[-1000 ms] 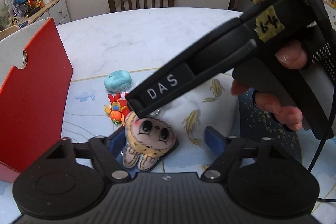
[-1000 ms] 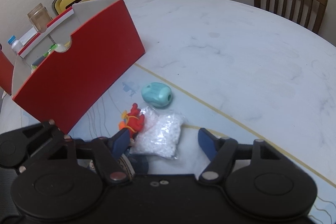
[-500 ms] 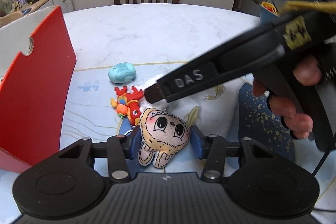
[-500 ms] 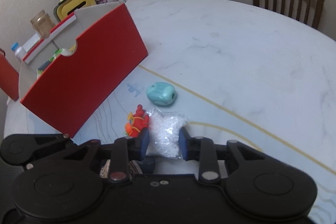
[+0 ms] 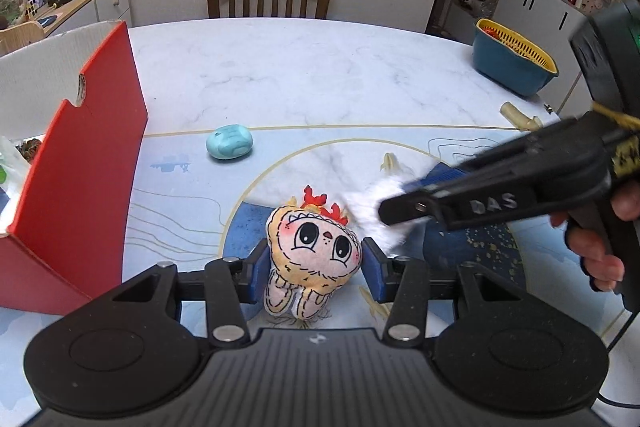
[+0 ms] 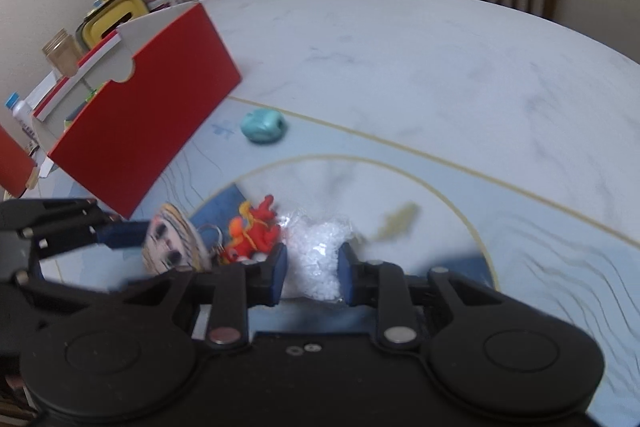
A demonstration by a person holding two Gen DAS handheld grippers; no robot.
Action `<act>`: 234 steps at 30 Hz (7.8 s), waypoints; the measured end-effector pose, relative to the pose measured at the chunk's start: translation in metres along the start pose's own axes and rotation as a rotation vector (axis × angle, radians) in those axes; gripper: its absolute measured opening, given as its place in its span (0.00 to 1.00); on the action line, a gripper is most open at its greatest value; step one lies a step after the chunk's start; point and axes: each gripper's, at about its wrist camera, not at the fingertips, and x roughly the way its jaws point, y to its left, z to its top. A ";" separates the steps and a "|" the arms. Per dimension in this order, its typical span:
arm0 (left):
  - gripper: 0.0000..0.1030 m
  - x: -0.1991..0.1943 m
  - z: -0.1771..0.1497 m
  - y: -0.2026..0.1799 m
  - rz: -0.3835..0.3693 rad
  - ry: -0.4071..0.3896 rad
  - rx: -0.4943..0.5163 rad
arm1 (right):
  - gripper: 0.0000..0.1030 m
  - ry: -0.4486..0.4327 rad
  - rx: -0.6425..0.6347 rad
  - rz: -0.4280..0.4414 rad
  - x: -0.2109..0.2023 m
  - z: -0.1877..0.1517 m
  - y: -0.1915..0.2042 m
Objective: Organize objects
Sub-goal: 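Lift the doll keychain and bead bag with both tools toward the red box, then lower both tools into the box and open them to release the doll and bead bag, then move the left tool to the teal soap bar while the right tool moves to the red fish keychain, then grasp the teal soap bar with the left tool while the right tool grasps the red fish keychain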
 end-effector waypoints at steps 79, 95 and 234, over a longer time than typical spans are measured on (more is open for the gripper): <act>0.45 -0.009 0.109 0.304 0.147 0.110 -0.033 | 0.23 -0.120 -0.050 -0.153 0.105 0.163 0.247; 0.46 0.013 0.107 0.315 0.112 0.191 -0.022 | 0.24 -0.038 -0.102 -0.166 0.139 0.170 0.257; 0.78 0.092 0.087 0.043 0.204 0.069 -0.104 | 0.69 -0.093 -0.412 -0.033 0.037 -0.011 0.071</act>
